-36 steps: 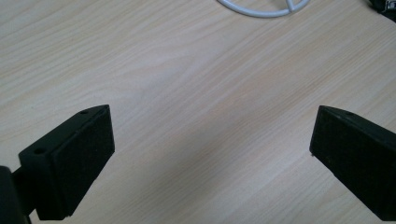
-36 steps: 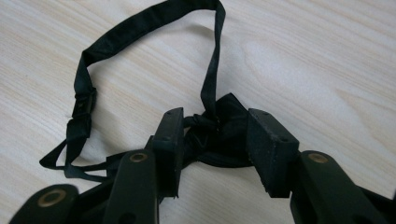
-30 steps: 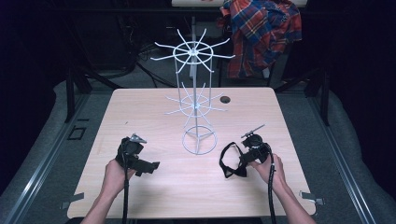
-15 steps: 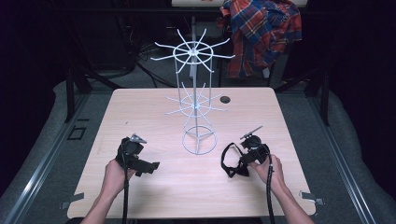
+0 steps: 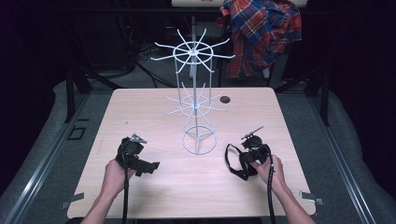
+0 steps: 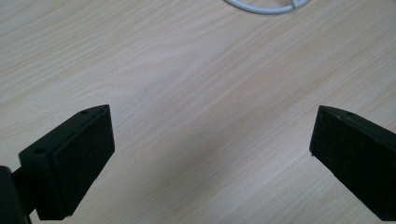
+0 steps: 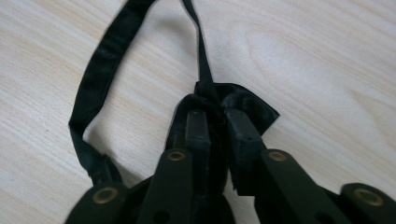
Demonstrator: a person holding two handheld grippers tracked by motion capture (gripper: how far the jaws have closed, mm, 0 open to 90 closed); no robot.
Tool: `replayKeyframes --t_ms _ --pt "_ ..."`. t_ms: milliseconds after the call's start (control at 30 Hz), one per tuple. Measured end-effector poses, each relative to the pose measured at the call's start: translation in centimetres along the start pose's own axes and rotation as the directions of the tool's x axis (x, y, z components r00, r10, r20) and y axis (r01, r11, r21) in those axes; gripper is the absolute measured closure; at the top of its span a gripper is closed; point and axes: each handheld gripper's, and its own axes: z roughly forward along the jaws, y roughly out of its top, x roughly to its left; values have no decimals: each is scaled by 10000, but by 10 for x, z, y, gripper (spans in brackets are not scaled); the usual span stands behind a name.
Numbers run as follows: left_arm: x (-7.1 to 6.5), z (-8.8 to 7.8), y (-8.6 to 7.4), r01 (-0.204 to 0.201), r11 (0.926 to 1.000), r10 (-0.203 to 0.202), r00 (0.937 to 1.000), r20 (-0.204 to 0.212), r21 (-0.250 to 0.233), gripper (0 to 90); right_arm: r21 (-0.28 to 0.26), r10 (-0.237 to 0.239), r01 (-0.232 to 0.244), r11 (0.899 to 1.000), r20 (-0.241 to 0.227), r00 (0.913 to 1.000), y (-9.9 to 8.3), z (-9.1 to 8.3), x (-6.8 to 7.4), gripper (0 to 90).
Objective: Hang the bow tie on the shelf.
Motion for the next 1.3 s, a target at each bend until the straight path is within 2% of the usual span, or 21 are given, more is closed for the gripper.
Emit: replayKeyframes --t_ms 133,267,433,667,767,867,933,967,1133,1300 --pt "-2 1 1 -71 10000 71 10000 23 6 0 -155 -81 80 9998 -65 9999 0 -2 0 834" --pt "-1 0 0 -13 10000 14 10000 19 -37 1 -801 -189 190 9966 22 9998 2 -17 2 837" --pt "-2 -1 0 -28 10000 28 10000 -9 -48 0 -1512 -193 193 9883 19 9998 4 -33 3 837" --pt "-2 0 2 -45 10000 45 10000 -26 -34 0 -2124 -256 255 9768 25 9997 3 -50 2 837" --pt "-3 1 3 -54 9999 53 10000 -36 -85 0 -2166 -335 370 9756 197 9992 1 -58 2 836" --pt "-2 1 5 -67 9999 67 10000 -26 -101 0 -2379 -268 279 9709 78 9996 -1 -63 2 836" --pt "-2 2 6 -60 9999 59 10000 -30 -128 0 -2328 -347 381 9718 185 9992 -3 -68 1 836" --pt "-2 2 7 -79 9999 78 10000 -35 -142 0 -2512 -216 221 9677 46 9998 -4 -68 2 836" --pt "-4 4 9 -152 9998 152 9999 21 -141 0 -2732 -238 224 9617 -20 9997 -5 -73 4 836" --pt "-3 3 8 -126 9998 126 9999 27 -167 0 -2945 -399 390 9549 27 9992 -1 -80 8 837"
